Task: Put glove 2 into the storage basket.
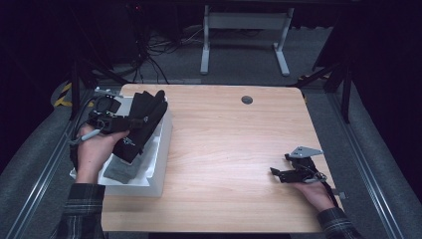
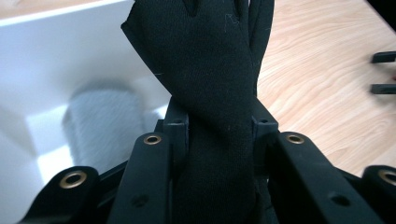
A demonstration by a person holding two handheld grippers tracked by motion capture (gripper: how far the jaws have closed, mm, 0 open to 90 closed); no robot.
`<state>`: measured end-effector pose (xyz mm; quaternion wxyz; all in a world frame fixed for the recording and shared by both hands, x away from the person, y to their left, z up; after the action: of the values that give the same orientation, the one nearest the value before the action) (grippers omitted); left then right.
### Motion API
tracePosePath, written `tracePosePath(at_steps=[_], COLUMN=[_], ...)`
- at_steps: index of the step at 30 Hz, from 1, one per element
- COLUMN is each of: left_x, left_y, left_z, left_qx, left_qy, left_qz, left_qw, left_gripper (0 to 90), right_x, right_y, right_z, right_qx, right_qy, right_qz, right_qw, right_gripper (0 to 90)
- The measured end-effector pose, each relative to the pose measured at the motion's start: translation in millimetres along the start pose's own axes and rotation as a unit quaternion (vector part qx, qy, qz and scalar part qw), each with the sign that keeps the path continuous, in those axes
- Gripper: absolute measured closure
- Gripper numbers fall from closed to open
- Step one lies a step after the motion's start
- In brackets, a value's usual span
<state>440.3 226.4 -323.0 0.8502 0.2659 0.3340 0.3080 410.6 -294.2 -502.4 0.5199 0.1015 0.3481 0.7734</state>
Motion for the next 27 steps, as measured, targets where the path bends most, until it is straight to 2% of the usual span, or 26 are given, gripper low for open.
tracePosePath(at_steps=[6,7,10,17,21,27], left_x=[24.7,24.7,35.4,49.7,63.1,75.4], left_y=[-6.9,-6.9,-15.4,-32.5,-41.9,-53.3], left_z=[-16.1,-16.1,-23.2,-32.7,-39.7,-48.6], left_qx=[0.009,0.009,0.013,0.030,0.036,0.043], left_qy=[0.040,0.040,0.059,0.082,0.100,0.112], left_qz=[0.009,0.009,0.011,0.018,0.021,0.030], left_qw=[0.9991,0.9991,0.9981,0.9960,0.9941,0.9923], left_gripper=[69.0,69.0,69.0,68.9,68.4,66.8], right_x=[0.0,0.0,0.0,0.0,0.0,0.0], right_y=[0.0,0.0,0.0,0.0,-0.1,-0.1], right_z=[0.0,0.0,0.0,0.0,0.0,0.0], right_qx=[0.000,0.000,0.000,0.000,0.000,0.000], right_qy=[0.000,0.000,0.000,0.000,0.000,0.000], right_qz=[0.000,0.000,0.000,0.000,0.000,0.000], right_qw=[1.0000,1.0000,1.0000,1.0000,1.0000,1.0000], right_gripper=[16.5,16.4,16.4,16.5,16.5,16.4])
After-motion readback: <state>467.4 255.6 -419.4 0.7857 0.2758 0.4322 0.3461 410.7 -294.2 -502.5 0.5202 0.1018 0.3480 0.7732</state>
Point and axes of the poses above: each handheld gripper's, and its own axes: y roughly backward along the jaws, z roughly out of its top, x roughly to its left, the point moved 5 cm from there along -y, roughly forward along the jaws, and after that the axes turned 15 degrees about -z, right-handed, at the moved point
